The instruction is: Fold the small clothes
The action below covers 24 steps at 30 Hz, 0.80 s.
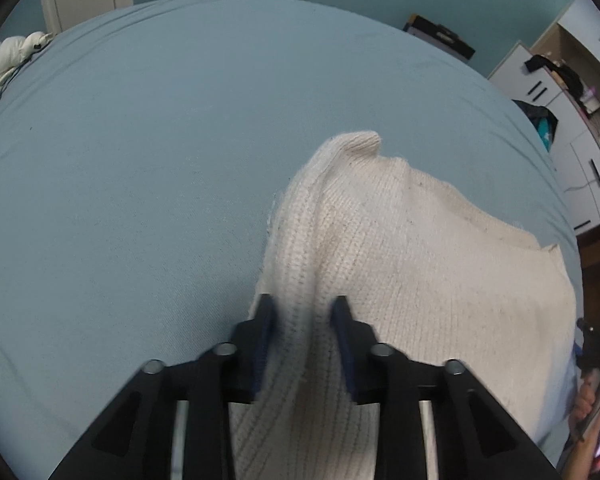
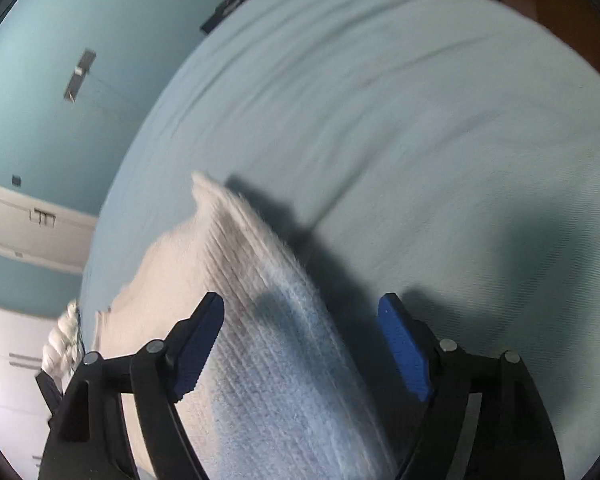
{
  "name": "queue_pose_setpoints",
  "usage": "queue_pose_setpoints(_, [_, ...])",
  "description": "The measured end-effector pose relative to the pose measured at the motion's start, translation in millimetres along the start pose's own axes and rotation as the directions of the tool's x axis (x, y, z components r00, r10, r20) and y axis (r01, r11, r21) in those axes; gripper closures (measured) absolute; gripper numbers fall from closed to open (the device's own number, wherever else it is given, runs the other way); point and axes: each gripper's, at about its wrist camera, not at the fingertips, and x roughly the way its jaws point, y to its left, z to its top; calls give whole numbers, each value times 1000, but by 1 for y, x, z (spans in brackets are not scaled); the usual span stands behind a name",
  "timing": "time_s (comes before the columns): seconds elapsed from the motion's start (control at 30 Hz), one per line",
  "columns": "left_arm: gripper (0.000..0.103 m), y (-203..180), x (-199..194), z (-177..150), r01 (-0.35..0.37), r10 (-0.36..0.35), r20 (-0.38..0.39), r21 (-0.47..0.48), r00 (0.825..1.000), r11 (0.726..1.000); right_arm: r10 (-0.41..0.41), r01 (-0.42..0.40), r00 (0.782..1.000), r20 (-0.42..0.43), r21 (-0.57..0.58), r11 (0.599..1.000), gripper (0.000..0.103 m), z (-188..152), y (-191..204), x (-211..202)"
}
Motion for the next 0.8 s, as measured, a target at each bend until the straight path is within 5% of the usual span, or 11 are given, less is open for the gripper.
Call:
queue_pose_setpoints(0.13, [6,4,-19,2,10,-5,77,-74,997,997,32,-32,994,-107,1,999,26,7,10,26])
queue_pose_setpoints(0.17, [5,4,-24,1,20,-11,111,-86,994,996,55,-54,992,-110,14,998,38,7,11,29])
queue_pose_setpoints(0.2, [5,2,-26,1,29,-18,128,-87,992,996,76,-75,992,-101,12,997,69,8,16,28])
queue_pose_setpoints(0.27, [5,-4,-22,1,30,-22,110,-67,994,997,56,-57,994,-95,-15,998,96,9,26,24])
queue_pose_setpoints(0.4, [5,-20,0,-5,-70,68,81,26,994,997,-1,6,996,90,-47,999,97,-21,43,-31])
queue_pose_setpoints(0.47, [5,-22,17,-10,-167,161,70,89,984,982,-8,19,986,165,-63,998,97,-24,50,-44])
queue_pose_setpoints(0.53, [2,-22,36,-15,-259,253,62,147,966,955,-98,124,970,222,-109,986,98,-26,58,-40])
queue_pose_setpoints(0.63, [0,-8,47,-19,-212,205,71,117,976,970,-281,321,928,246,-144,936,98,-28,58,-10])
queue_pose_setpoints(0.8, [0,6,50,-13,-161,159,43,47,986,986,-355,383,915,190,-138,913,97,-27,40,25])
